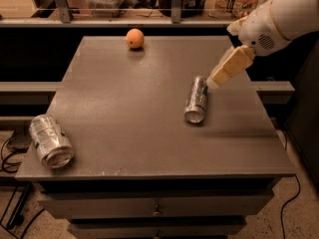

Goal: Move orange near 7up can

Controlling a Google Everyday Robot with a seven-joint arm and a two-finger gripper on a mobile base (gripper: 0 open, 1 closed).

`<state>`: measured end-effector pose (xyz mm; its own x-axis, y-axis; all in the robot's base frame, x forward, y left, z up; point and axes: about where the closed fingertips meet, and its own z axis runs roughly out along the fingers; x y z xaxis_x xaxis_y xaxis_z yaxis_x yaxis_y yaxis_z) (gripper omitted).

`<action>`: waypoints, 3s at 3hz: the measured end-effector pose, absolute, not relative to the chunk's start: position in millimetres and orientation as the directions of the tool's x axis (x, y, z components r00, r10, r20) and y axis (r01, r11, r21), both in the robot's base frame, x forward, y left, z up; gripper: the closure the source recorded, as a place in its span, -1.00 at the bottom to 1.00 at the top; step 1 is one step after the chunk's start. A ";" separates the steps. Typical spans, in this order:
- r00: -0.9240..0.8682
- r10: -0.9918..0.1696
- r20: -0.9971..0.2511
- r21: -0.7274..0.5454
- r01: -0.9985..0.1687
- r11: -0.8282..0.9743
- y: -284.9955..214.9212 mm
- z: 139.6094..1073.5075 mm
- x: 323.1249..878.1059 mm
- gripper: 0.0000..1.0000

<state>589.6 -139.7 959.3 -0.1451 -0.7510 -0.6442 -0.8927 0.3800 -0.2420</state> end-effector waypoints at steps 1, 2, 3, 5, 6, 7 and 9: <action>-0.169 -0.682 -0.711 -0.191 -0.888 0.419 -124.7 951.1 616.9 -1.00; -0.176 -0.624 -0.761 -0.158 -0.883 0.442 -93.7 939.2 651.7 -1.00; -0.183 -0.529 -0.829 -0.114 -0.870 0.479 -36.2 909.1 728.3 -1.00; -0.153 -0.507 -0.848 -0.103 -0.892 0.440 -2.5 904.1 742.7 -1.00; -0.125 -0.472 -0.872 -0.088 -0.910 0.404 28.6 897.2 763.0 -1.00; -0.116 -0.407 -0.906 -0.069 -0.908 0.414 39.7 892.5 787.6 -1.00; -0.092 -0.305 -0.948 -0.069 -0.875 0.479 41.2 893.9 833.8 -1.00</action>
Offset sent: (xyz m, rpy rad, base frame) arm 0.1072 0.0812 -0.0295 0.2632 -0.0019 -0.0514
